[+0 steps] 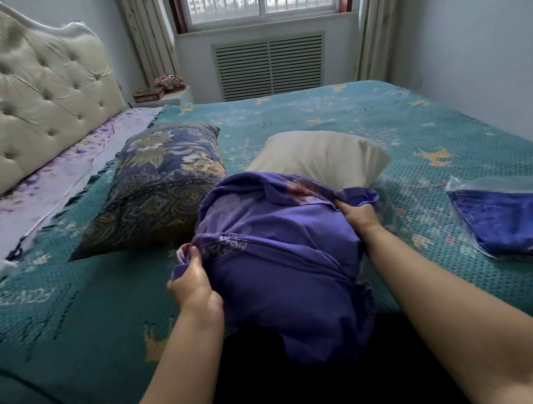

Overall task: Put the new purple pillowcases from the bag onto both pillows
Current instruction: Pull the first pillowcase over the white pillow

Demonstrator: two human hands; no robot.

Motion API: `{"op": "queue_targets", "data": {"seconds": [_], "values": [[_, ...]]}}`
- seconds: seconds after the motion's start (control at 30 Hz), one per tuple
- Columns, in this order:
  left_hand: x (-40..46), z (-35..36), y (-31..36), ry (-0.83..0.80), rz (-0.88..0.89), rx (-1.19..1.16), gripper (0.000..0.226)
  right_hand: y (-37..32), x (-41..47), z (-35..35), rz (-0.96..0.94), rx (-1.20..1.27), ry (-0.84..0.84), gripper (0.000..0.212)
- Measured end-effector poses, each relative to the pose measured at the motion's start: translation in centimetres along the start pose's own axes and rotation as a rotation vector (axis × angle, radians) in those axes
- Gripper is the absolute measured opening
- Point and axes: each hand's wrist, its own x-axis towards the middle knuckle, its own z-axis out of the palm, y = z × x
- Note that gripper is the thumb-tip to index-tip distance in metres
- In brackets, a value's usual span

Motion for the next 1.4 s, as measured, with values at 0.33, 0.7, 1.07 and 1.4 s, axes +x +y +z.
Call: {"op": "queue_targets", "data": {"seconds": [0.33, 0.7, 1.07, 1.4], "values": [[-3.8, 6.5, 12.2, -0.579, 0.287, -0.011, 0.013, -4.0, -9.1, -2.1, -0.488, 0.184, 0.316, 0.043], [3.2, 3.8, -2.4, -0.631, -0.057, 0.6, 0.113, 3.7, -10.9, -4.1, -0.086, 0.344, 0.172, 0.074], [0.4, -1.5, -1.0, -0.727, -0.035, 0.73, 0.063, 4.4, -16.1, -0.2, -0.112, 0.063, -0.175, 0.02], [0.3, -0.3, -0.4, -0.75, 0.204, 0.876, 0.044, 4.8, -16.1, 2.2, -0.212, 0.12, 0.171, 0.035]]}}
